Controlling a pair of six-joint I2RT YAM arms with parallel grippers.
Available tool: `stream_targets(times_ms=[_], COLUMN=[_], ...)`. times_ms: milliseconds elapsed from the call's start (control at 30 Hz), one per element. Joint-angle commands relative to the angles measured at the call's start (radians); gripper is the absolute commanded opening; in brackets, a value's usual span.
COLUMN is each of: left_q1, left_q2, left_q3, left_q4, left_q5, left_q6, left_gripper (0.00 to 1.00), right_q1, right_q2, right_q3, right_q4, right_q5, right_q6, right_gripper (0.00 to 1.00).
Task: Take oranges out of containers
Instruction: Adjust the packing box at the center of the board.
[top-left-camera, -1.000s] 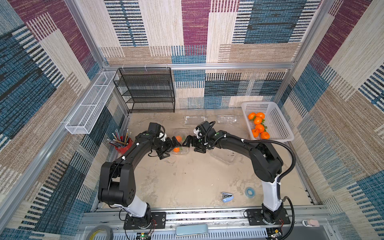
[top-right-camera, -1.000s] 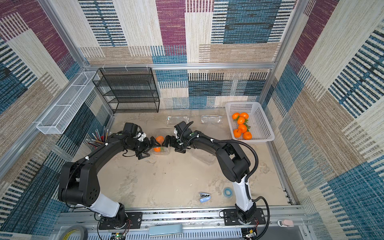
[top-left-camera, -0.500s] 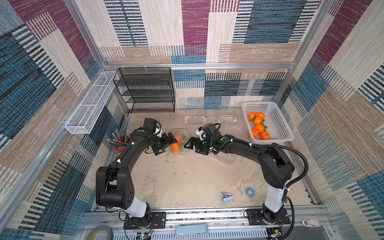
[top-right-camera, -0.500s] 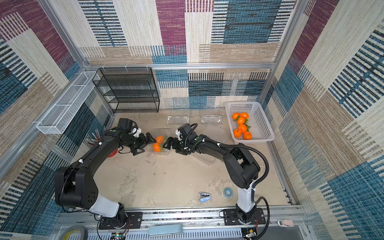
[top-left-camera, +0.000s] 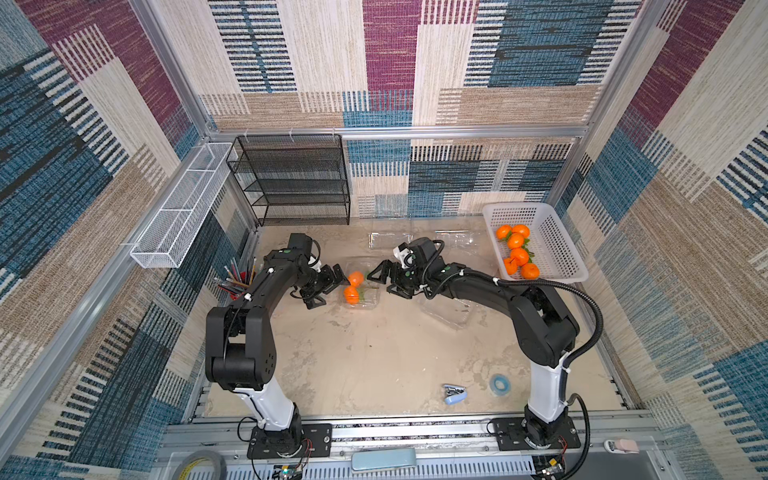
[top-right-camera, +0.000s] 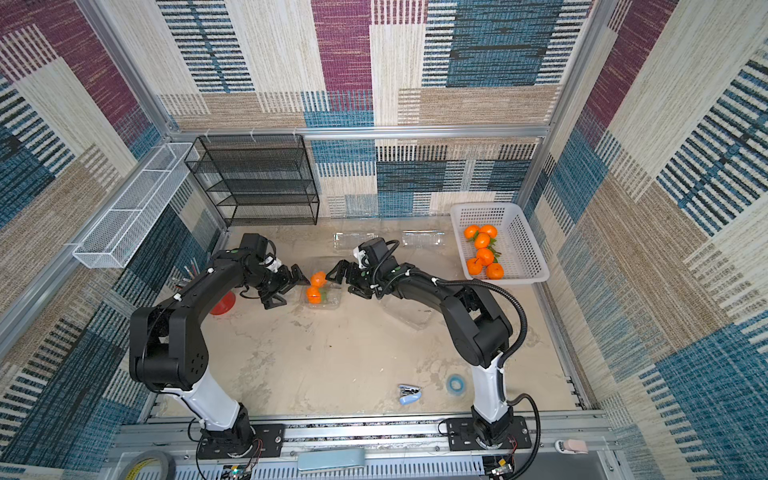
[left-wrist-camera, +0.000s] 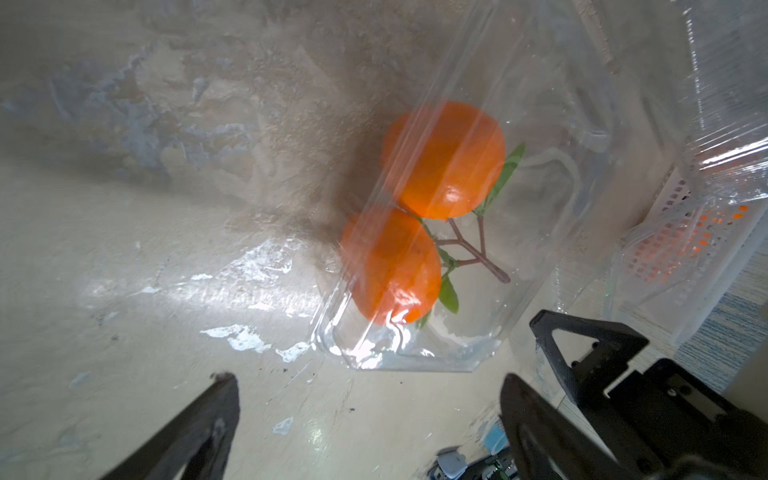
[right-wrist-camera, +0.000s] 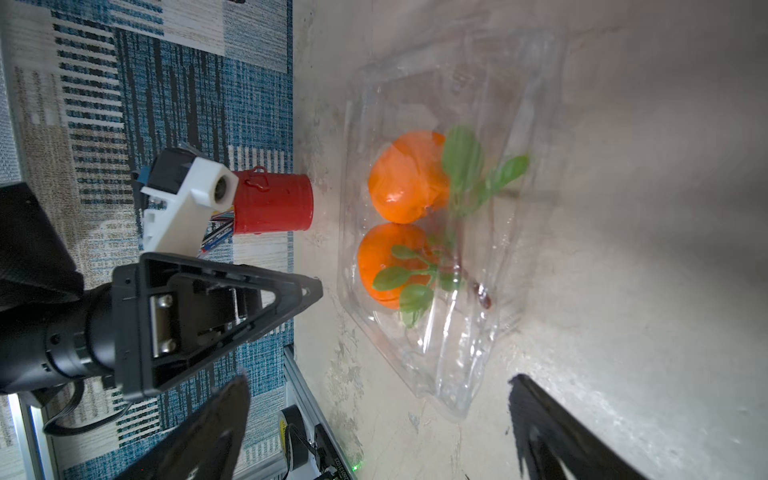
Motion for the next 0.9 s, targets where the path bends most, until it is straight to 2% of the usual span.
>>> stream_targets(times_ms=[0, 267, 400, 500, 667, 867], left_q1=[0.004, 0.004, 0.004, 0.004, 0.003, 0.003], left_q2=[0.026, 0.052, 0.059, 0.034, 0.037, 0.022], left_q3=[0.013, 0.025, 0.015, -0.023, -0.061, -0.12], left_q4=[0.033, 0.065, 0.08, 0.116, 0.136, 0.214], left_q5=[0.043, 0.091, 0.105, 0.12, 0.221, 0.242], left_q6=[-0.025, -0.055, -0.071, -0.104, -0.093, -0.121], left_gripper=[0.99, 1.0, 1.0, 0.99, 0.99, 0.99], right_q1=[-0.004, -0.023, -0.029, -0.029, -0.031, -0.033], right_q2=[-0.002, -0.006, 0.022, 0.01, -0.032, -0.007], right_q3=[-0.007, -0.01, 0.021, 0.008, -0.069, -0.082], right_q4=[0.065, 0.115, 0.127, 0.162, 0.251, 0.265], right_q5=[-0.033, -0.028, -0.068, -0.084, -0.093, -0.143], right_q6=[0.029, 0.054, 0.032, 0.023, 0.048, 0.04], right_gripper=[0.98, 0.98, 0.98, 0.98, 0.98, 0.98])
